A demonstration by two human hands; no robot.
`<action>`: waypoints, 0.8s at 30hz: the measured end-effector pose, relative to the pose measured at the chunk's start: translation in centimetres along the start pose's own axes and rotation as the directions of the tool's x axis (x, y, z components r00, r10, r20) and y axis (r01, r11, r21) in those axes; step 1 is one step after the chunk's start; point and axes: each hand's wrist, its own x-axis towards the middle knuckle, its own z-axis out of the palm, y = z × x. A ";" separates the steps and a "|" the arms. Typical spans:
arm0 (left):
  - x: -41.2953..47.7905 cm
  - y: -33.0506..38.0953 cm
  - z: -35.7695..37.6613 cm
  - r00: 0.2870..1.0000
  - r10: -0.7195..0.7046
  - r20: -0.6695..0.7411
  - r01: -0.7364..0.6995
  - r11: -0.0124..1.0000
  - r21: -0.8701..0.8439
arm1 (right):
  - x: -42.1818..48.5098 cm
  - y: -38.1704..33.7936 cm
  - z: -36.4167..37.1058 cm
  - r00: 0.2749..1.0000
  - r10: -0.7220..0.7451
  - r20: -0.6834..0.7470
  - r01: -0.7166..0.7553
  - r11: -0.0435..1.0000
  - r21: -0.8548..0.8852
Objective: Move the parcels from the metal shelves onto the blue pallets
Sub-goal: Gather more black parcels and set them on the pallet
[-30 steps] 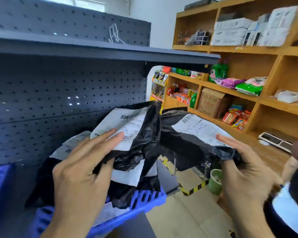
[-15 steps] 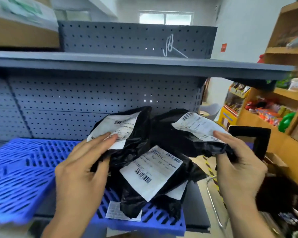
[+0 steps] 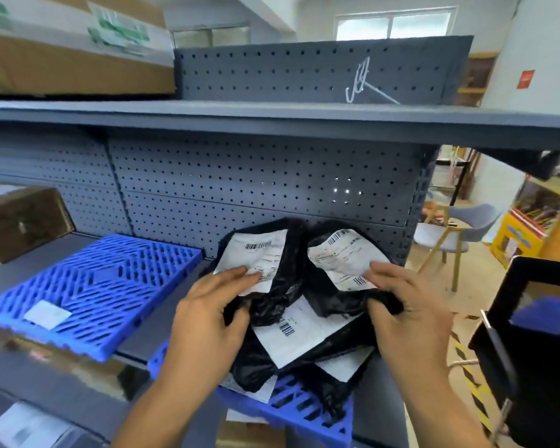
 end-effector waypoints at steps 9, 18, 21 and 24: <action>0.2 -0.3 -0.1 0.988 -0.037 0.152 0.017 0.992 0.129 | -1.1 0.0 -0.3 0.960 0.005 0.281 0.059 0.974 -0.218; -1.3 1.9 -3.4 0.981 -0.055 0.187 0.032 0.991 0.128 | -1.0 -3.6 -2.8 0.961 -0.086 0.263 0.136 0.974 -0.180; -2.2 2.1 -5.0 0.985 -0.037 0.167 0.018 0.994 0.111 | -1.5 -5.7 -2.8 0.957 -0.147 0.249 0.185 0.973 -0.139; -3.2 1.6 -7.3 0.991 -0.024 0.134 0.011 0.995 0.099 | -2.4 -7.6 -1.7 0.932 -0.223 0.286 0.262 0.960 -0.103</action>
